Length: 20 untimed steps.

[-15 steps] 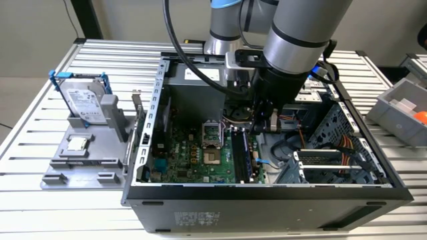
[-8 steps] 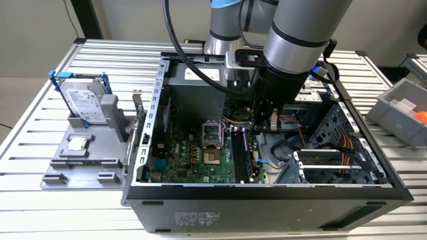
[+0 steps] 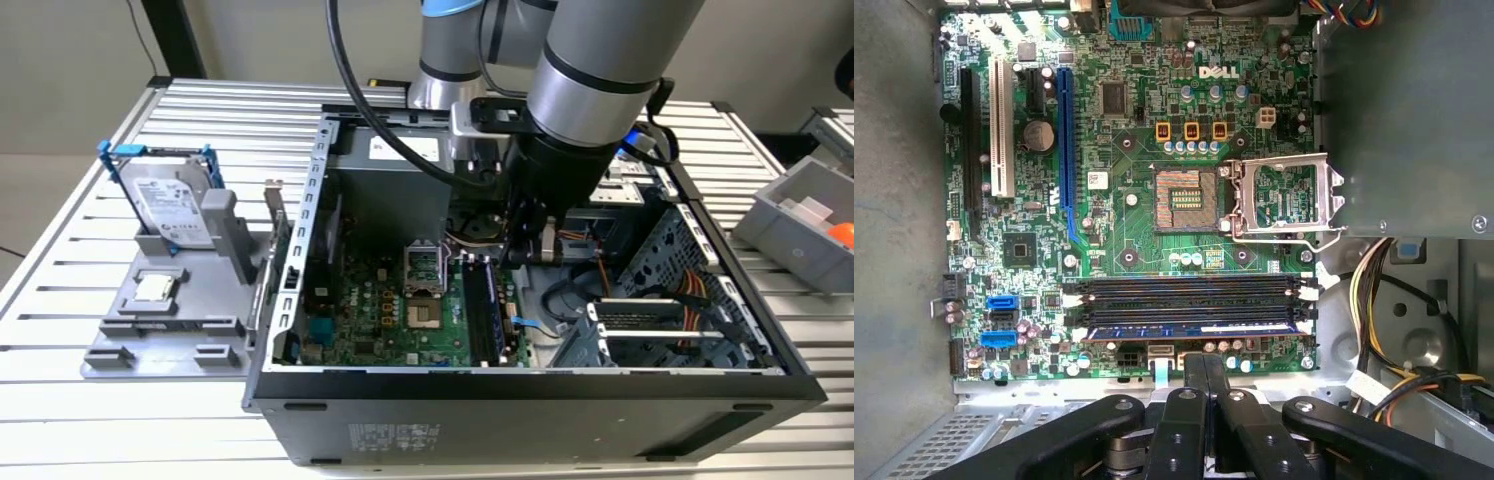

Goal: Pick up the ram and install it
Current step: 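Press down the ram until it locks into place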

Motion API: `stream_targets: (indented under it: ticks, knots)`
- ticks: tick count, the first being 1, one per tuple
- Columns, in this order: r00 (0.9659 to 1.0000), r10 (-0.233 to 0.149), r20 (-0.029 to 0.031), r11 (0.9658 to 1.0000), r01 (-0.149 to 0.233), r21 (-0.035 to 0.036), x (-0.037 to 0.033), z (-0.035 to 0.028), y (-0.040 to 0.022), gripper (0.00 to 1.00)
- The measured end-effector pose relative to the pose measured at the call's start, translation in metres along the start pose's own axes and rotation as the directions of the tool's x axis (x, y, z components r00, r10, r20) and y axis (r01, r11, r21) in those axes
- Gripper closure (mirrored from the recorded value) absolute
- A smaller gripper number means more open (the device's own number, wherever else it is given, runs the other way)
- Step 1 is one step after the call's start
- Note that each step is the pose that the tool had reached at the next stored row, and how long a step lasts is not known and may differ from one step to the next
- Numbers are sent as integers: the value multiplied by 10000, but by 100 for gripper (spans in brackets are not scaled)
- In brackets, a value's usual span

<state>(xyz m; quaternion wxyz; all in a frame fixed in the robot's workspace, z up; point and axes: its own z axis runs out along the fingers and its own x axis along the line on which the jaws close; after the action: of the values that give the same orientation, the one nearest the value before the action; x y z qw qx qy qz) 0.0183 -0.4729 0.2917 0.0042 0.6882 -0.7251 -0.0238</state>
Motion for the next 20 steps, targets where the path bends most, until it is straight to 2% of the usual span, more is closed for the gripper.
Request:
stream_targets:
  ticks: [20]
  knots:
    - [10000, 0, 1, 10000, 0, 0, -1, -19, 1, 100]
